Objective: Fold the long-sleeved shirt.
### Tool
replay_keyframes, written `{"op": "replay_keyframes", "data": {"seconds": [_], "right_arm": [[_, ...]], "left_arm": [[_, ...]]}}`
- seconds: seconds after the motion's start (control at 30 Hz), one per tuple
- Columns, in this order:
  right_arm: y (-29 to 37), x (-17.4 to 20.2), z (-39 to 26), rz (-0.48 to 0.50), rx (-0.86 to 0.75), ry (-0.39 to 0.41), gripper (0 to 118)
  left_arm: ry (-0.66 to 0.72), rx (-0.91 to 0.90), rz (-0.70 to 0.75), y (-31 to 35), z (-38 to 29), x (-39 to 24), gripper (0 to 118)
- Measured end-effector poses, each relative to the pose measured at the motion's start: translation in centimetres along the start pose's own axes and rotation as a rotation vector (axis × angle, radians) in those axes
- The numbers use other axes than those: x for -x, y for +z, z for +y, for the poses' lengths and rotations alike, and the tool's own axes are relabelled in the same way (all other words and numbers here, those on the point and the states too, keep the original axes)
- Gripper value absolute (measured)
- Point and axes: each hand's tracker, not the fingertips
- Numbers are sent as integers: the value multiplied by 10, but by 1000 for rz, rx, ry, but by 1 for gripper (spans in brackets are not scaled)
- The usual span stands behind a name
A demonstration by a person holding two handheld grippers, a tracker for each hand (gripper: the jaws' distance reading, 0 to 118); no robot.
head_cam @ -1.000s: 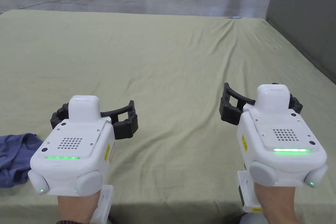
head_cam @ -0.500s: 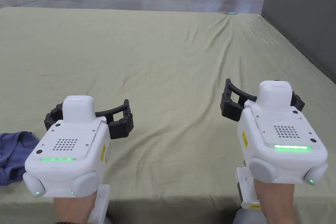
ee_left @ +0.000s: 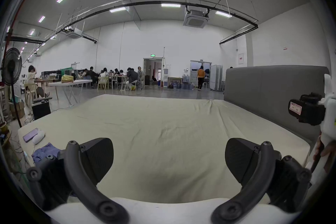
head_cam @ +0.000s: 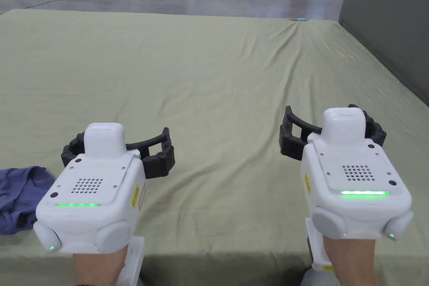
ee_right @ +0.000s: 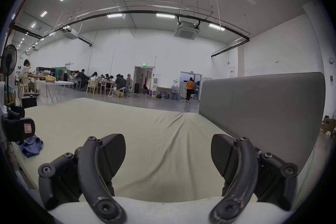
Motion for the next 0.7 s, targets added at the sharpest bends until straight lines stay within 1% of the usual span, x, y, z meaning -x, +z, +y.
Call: {"op": "replay_keyframes", "data": {"seconds": [0.2, 0.4, 0.7], "right_arm": [[1, 0, -1, 8, 1, -1, 97], [1, -3, -1, 5, 5, -32, 97], [2, -2, -1, 3, 7, -25, 97]], "left_arm": [[-13, 1, -10, 1, -1, -4, 117], [-4, -3, -9, 2, -1, -1, 117], [-23, -7, 8, 2, -2, 0, 117]]}}
